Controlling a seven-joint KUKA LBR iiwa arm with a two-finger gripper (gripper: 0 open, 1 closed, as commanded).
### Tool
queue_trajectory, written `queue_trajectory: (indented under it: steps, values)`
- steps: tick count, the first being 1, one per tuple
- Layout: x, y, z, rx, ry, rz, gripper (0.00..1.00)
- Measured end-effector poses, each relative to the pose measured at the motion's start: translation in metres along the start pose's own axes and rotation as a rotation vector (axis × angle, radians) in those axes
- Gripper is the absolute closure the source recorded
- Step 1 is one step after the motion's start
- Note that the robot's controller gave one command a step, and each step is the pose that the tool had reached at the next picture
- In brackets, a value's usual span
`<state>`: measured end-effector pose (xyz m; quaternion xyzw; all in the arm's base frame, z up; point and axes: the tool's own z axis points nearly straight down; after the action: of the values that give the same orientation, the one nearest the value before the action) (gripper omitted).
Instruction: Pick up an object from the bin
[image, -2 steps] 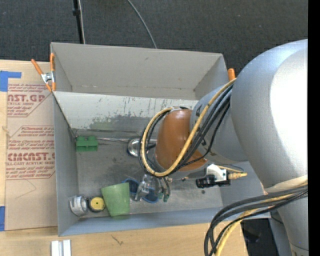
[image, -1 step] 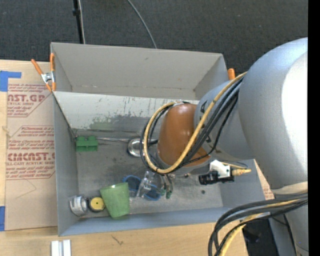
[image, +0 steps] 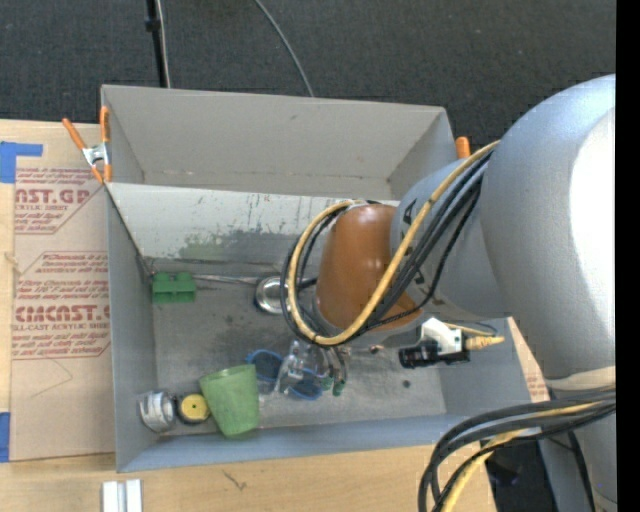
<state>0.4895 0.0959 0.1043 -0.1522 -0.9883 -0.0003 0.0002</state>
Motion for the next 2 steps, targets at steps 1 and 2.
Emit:
queue_trajectory:
  steps: [1,2]
  values:
    - [0.0,0.0,-0.001,0.0,0.0,-0.001,1.0]
    - [0.0,0.001,-0.039,-0.001,-0.002,-0.001,1.0]
